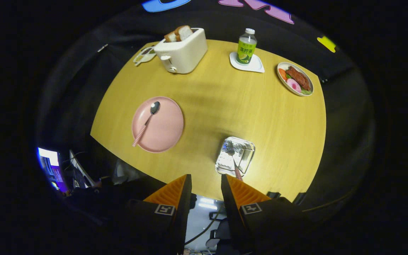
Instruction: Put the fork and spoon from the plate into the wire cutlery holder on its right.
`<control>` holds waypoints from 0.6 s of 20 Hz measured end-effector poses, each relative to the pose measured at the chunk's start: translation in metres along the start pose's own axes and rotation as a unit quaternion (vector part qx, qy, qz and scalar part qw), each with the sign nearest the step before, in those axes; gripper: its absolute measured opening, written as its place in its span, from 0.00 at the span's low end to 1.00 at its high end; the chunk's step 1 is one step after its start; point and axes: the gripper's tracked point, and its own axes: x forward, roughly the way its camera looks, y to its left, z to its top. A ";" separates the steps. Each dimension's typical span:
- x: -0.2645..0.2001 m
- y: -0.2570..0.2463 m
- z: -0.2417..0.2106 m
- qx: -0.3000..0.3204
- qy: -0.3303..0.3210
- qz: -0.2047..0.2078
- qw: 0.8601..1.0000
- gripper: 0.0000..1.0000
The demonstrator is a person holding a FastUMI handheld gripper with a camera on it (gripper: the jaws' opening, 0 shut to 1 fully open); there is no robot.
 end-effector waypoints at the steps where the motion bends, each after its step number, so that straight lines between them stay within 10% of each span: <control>1: 0.001 0.019 0.007 0.007 -0.018 0.021 1.000 0.53; 12: 0.109 0.180 0.040 0.117 -0.023 0.154 0.981 0.53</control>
